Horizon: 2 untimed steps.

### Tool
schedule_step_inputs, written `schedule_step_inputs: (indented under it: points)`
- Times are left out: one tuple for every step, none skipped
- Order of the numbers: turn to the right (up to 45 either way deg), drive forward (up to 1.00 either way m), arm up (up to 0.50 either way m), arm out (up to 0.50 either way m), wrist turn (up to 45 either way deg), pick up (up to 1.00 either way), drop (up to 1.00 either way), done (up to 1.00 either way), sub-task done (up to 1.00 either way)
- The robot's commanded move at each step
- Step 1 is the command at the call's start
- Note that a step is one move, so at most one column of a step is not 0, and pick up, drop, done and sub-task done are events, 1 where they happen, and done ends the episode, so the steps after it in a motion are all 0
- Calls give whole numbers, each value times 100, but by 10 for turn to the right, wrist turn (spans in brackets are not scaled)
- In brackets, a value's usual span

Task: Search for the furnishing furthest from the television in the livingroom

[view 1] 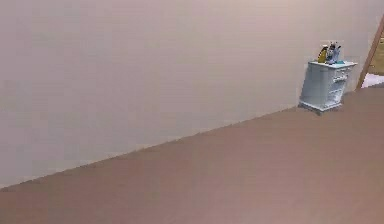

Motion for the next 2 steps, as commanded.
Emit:
schedule_step_inputs:
  points:
    - [180,0,0,0,0,0,0,0,0]
    - [0,50,0,0,0,0,0,0,0]
